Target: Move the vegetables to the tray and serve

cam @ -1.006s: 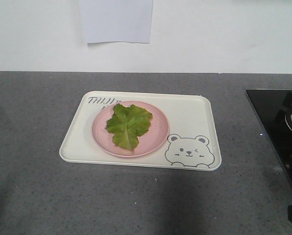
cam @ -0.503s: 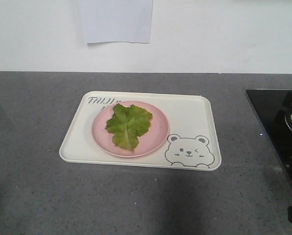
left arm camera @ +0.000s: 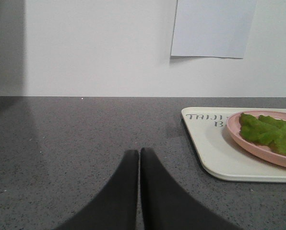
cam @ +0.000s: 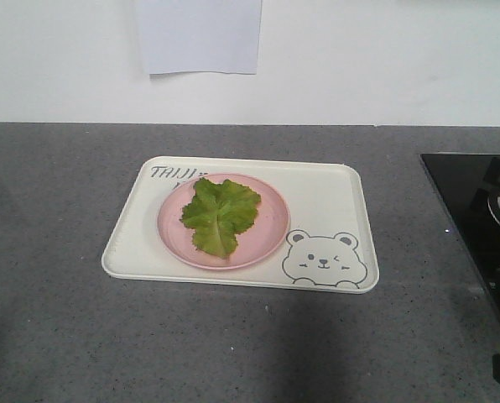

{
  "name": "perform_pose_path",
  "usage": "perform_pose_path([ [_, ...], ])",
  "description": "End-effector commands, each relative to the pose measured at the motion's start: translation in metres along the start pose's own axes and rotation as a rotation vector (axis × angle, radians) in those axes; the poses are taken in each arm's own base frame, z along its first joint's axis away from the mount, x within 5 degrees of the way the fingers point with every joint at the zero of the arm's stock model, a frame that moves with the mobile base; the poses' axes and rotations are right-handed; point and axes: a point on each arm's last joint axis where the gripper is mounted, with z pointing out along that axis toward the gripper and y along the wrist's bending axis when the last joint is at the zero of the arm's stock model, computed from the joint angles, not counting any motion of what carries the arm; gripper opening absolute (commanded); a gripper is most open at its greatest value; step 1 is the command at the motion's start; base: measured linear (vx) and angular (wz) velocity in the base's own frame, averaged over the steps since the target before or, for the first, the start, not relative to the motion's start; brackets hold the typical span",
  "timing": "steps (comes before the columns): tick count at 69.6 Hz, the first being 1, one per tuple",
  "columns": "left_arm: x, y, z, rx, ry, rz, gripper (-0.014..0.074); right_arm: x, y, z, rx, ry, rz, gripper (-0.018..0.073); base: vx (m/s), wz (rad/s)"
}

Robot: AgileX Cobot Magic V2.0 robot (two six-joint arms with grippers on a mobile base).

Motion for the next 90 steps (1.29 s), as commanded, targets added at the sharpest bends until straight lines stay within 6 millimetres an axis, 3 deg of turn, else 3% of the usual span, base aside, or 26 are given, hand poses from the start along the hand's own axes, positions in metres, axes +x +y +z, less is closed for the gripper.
perform_pose_path([
  [1, -0.004, 0.000, 0.000, -0.001, -0.066, -0.012, -0.0008, -0.012, -0.003, -0.003, 0.028, -0.081, -0.009, -0.0004, 0.00, 0.00],
  [68, -0.004, 0.000, 0.000, -0.001, -0.066, -0.012, -0.0008, -0.012, -0.003, -0.003, 0.028, -0.079, -0.010, -0.0004, 0.00, 0.00],
  [77, -0.004, 0.000, 0.000, -0.001, -0.065, -0.011, -0.0008, -0.001, -0.003, 0.000, 0.048, -0.088, -0.017, -0.0004, 0.00, 0.00],
  [90, -0.004, 0.000, 0.000, -0.001, -0.066, -0.011, -0.0008, 0.033, -0.002, -0.005, 0.115, -0.232, 0.097, -0.0004, 0.00, 0.00],
])
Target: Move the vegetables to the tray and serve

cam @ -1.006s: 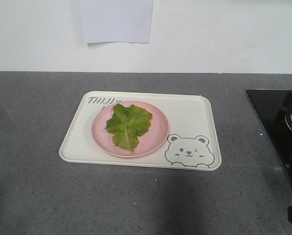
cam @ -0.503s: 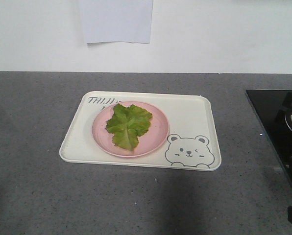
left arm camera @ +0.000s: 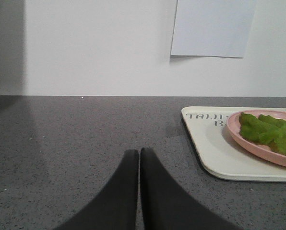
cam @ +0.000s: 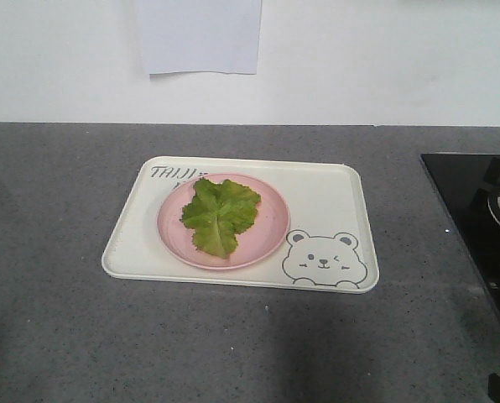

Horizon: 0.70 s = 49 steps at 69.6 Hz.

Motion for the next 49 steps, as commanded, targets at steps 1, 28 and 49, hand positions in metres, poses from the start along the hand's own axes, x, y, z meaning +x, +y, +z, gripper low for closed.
perform_pose_path([
  [1, -0.005, 0.000, 0.000, -0.001, -0.068, -0.011, -0.0008, 0.001, -0.004, -0.007, 0.068, -0.176, 0.029, -0.0004, 0.00, 0.00],
  [28, -0.005, 0.000, 0.000, -0.001, -0.068, -0.011, -0.0008, 0.079, 0.000, -0.010, 0.088, -0.370, 0.188, -0.0004, 0.00, 0.00],
  [49, -0.004, 0.000, 0.000, -0.001, -0.065, -0.011, -0.0008, 0.084, 0.000, -0.009, 0.082, -0.383, 0.218, -0.0004, 0.00, 0.00],
])
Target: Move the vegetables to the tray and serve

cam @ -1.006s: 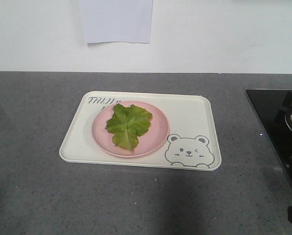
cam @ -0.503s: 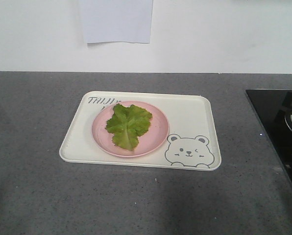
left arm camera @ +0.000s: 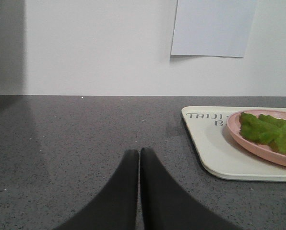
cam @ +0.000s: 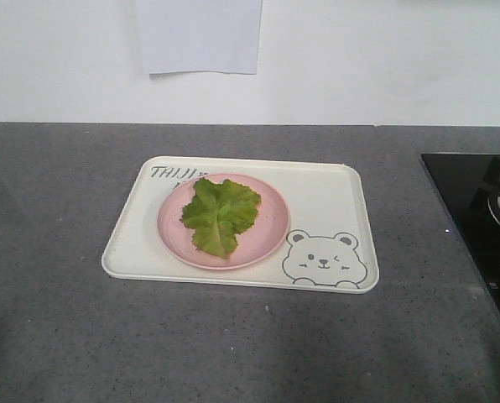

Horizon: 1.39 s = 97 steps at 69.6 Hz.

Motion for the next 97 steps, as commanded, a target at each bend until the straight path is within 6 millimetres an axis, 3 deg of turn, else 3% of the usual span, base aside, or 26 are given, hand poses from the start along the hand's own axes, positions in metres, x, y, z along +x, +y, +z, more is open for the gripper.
perform_pose_path([
  [1, -0.0044, 0.0002, -0.0003, -0.001, -0.066, -0.011, -0.0008, -0.0056, 0.0015, 0.0000, -0.017, -0.079, -0.010, -0.0004, 0.00, 0.00],
  [30, -0.0045, 0.0002, -0.0003, -0.001, -0.066, -0.011, -0.0007, -0.0083, -0.0038, -0.0006, 0.078, -0.112, 0.028, -0.0003, 0.00, 0.00],
  [97, -0.0045, 0.0002, -0.0003, -0.001, -0.066, -0.011, -0.0007, -0.0075, -0.0032, -0.0005, 0.066, -0.103, 0.043, -0.0001, 0.00, 0.00],
])
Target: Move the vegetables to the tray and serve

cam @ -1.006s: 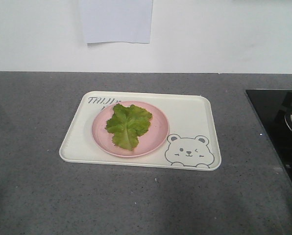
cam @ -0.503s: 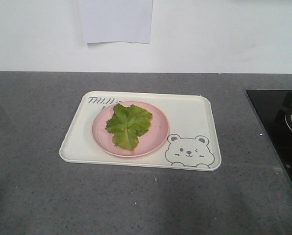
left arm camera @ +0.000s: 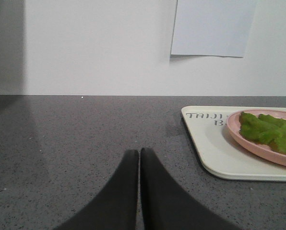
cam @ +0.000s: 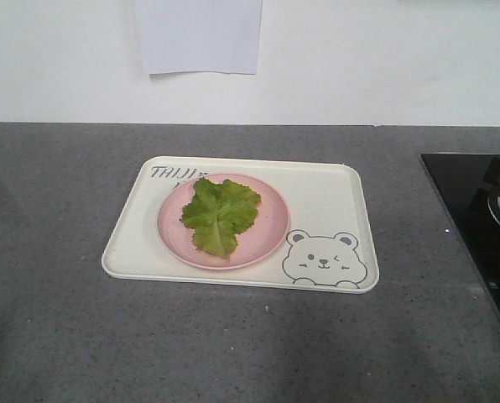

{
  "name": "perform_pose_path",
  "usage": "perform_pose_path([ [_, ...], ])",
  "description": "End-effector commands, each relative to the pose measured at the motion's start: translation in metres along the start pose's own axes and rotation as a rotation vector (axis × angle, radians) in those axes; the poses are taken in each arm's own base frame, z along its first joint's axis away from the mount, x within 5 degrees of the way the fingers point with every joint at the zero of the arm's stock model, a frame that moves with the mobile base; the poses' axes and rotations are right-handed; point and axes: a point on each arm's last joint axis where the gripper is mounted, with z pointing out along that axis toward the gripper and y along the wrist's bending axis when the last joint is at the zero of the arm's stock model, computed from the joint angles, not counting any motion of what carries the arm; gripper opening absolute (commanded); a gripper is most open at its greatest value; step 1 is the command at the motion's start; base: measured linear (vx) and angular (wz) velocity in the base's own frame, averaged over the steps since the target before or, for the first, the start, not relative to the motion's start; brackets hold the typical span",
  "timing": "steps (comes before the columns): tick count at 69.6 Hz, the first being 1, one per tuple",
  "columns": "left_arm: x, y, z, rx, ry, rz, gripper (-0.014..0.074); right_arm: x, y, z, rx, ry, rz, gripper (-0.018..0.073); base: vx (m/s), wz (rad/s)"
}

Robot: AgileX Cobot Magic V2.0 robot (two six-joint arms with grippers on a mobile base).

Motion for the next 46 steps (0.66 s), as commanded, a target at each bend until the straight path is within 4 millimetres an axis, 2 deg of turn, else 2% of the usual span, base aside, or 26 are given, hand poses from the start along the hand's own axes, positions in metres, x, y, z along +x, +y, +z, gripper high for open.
perform_pose_path([
  [1, -0.0046, 0.0002, -0.0004, -0.001, -0.068, -0.011, -0.0007, -0.0054, 0.0017, -0.0001, -0.021, -0.073, -0.009, -0.0001, 0.00, 0.00],
  [46, -0.0046, 0.0002, -0.0004, -0.001, -0.068, -0.011, -0.0007, -0.0054, 0.0017, -0.0001, -0.021, -0.073, -0.009, -0.0001, 0.00, 0.00],
])
